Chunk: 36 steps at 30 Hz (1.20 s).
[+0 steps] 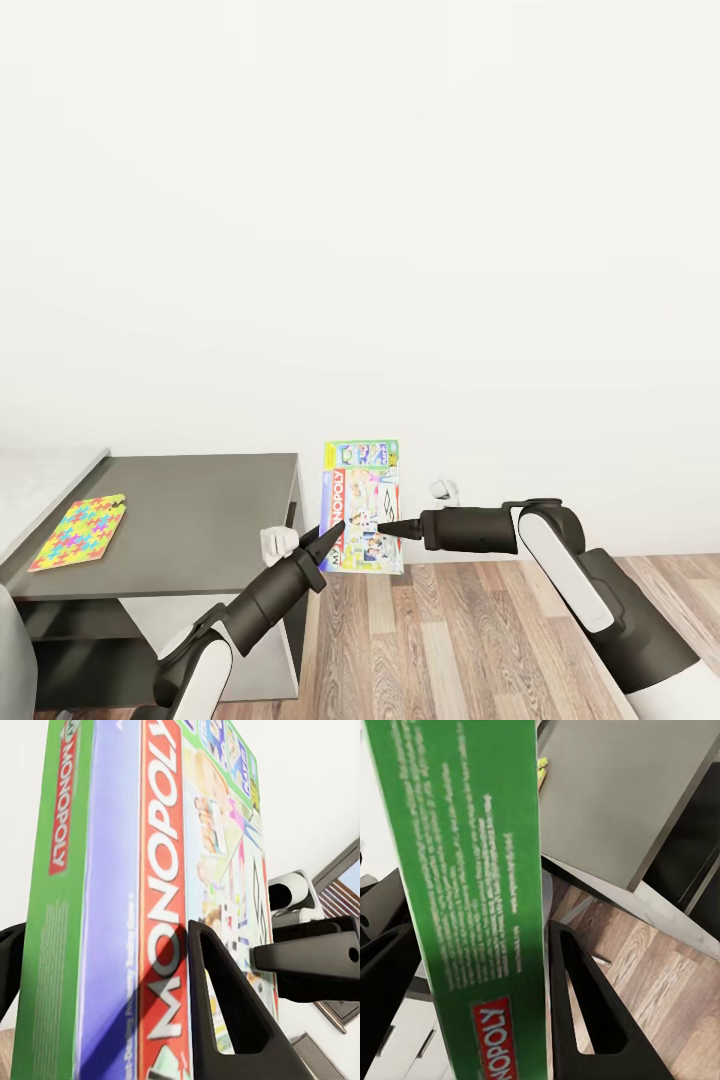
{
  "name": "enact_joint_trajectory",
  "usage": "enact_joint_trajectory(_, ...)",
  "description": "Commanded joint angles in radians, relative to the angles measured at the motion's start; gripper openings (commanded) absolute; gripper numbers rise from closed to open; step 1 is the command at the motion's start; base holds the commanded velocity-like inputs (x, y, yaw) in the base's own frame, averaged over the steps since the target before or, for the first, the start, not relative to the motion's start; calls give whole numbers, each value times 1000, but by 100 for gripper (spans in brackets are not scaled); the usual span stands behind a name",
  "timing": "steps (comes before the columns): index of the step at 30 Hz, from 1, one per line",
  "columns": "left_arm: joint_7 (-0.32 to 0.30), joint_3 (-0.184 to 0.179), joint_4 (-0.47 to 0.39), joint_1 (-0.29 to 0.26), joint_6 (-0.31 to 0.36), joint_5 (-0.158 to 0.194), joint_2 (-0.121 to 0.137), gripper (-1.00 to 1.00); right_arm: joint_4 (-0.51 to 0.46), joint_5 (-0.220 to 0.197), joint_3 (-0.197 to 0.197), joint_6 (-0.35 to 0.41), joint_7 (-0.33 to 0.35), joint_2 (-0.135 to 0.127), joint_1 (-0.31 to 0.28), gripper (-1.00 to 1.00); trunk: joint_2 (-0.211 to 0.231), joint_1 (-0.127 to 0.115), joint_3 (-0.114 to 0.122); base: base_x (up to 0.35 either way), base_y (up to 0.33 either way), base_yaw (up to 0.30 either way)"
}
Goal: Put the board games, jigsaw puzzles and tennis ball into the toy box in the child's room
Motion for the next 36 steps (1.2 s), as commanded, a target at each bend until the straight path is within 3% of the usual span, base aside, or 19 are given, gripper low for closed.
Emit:
enact_joint_trajectory(1,1,1,1,-1,6,-2,-1,-100,-2,-62,1,18,13,0,-1,-100,-1,0,-2,0,0,0)
enact_joint_trajectory(14,1,0,1,-1,6,-2,-1,-100,-2,-63,0,18,13,0,-1,-100,-1,0,-2,0,0,0)
enact_joint_trajectory(15,1,-1,1,-1,6,-2,-1,100,-2,-63,0,18,13,0,-1,-100,-1,0,-2,0,0,0)
enact_joint_trajectory(36,1,0,3,-1,6,-3,0,100,-2,-66,-8,18,15,-1,-1,-100,-1,0,-2,0,0,0)
